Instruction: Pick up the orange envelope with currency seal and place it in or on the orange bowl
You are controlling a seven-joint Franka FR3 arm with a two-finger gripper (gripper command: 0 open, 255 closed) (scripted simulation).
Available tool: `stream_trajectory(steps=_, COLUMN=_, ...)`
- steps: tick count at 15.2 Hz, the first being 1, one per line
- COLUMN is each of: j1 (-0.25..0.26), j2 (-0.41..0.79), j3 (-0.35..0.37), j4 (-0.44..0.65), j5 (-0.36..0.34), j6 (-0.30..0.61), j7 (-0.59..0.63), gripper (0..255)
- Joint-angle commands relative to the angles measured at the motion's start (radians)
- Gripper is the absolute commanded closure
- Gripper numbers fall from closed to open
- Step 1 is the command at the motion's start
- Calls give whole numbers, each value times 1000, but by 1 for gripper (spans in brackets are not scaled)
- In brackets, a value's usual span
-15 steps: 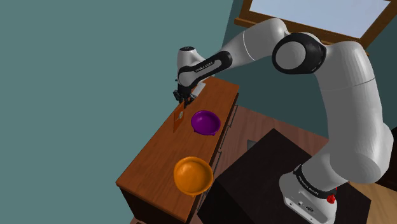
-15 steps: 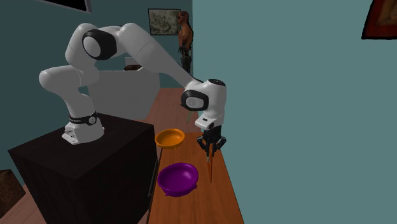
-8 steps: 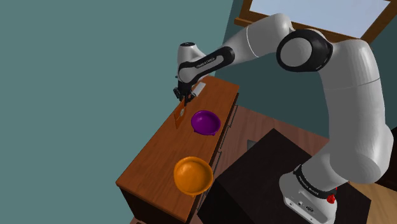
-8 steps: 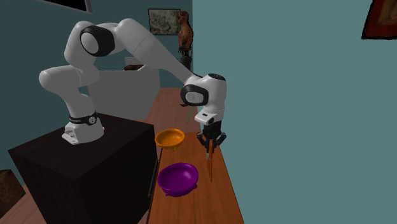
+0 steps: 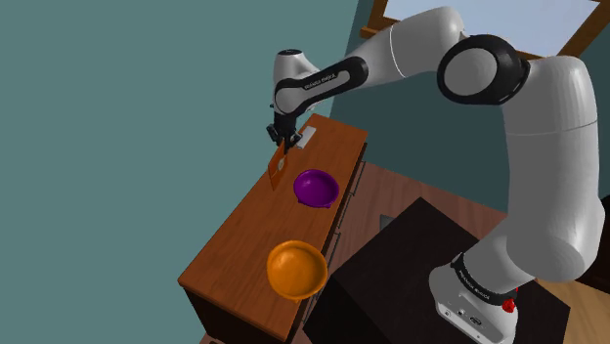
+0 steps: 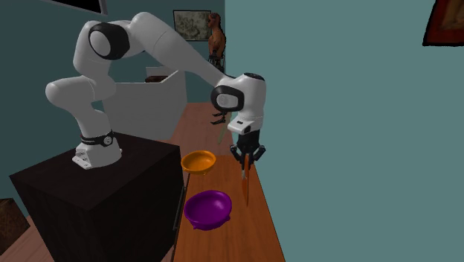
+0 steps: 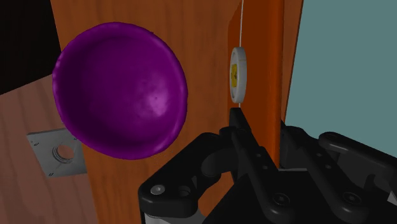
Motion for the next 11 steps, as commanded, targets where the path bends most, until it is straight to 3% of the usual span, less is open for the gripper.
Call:
stream_trajectory(steps=1, j1=-2, j2=-15, j3=2, j4=1, j5=3, j6=-16, j7=-2, gripper=255)
stream_trajectory(steps=11, j1=-8, j2=-88, j3=14, j4=23, j5=19, j6=-110, j7=-11, gripper=255)
